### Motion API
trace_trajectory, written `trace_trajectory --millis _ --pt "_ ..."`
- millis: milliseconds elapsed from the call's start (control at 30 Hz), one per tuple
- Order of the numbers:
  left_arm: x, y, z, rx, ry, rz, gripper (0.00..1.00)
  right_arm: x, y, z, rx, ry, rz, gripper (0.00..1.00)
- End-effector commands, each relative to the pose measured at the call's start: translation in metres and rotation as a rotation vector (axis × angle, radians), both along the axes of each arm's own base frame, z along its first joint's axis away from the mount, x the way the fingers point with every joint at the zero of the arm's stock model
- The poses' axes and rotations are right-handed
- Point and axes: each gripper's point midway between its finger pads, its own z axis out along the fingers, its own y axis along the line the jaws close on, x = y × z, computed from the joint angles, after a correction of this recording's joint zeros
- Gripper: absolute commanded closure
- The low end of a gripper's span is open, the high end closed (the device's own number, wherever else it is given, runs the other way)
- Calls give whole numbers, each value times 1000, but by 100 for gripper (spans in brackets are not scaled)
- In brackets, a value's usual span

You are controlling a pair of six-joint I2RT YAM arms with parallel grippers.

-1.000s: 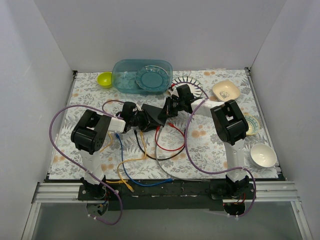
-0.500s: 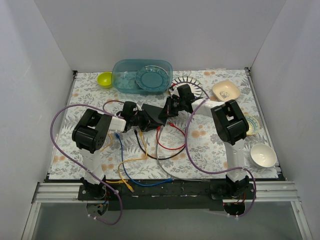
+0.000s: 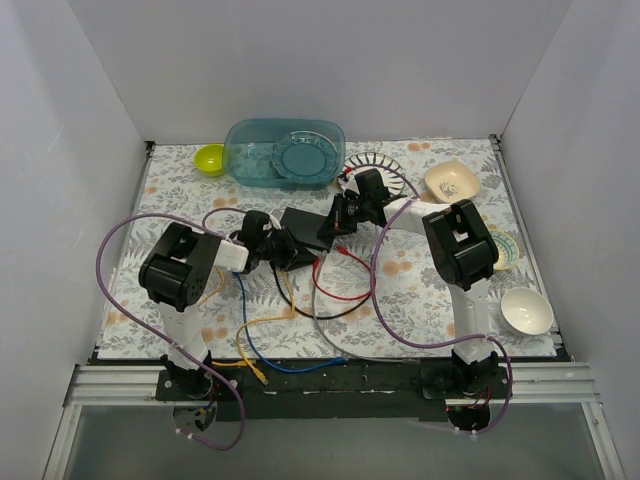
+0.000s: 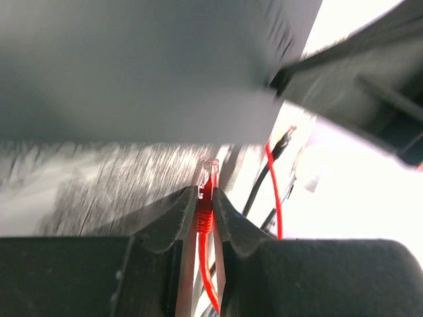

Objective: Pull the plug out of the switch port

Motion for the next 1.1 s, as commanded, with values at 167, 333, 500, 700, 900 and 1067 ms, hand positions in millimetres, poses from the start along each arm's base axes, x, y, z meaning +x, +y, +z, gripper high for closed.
trace_trajectory --millis 167,333,500,700,900,1067 --pt "-65 49 -39 183 169 68 100 -20 -30 -55 -169 105 -26 96" --pt "-52 108 -19 303 167 254 100 -19 -30 -50 -167 96 -27 96" --pt "-44 169 4 439 116 418 100 -18 -31 -45 -167 82 -30 96" --pt "-17 153 58 288 -76 391 55 -20 -32 -43 -169 77 -32 96" --pt "2 114 95 75 -172 304 36 -23 -35 -41 -180 75 -36 96" --pt "2 60 92 31 -192 147 41 -24 -37 -41 -182 74 -44 96"
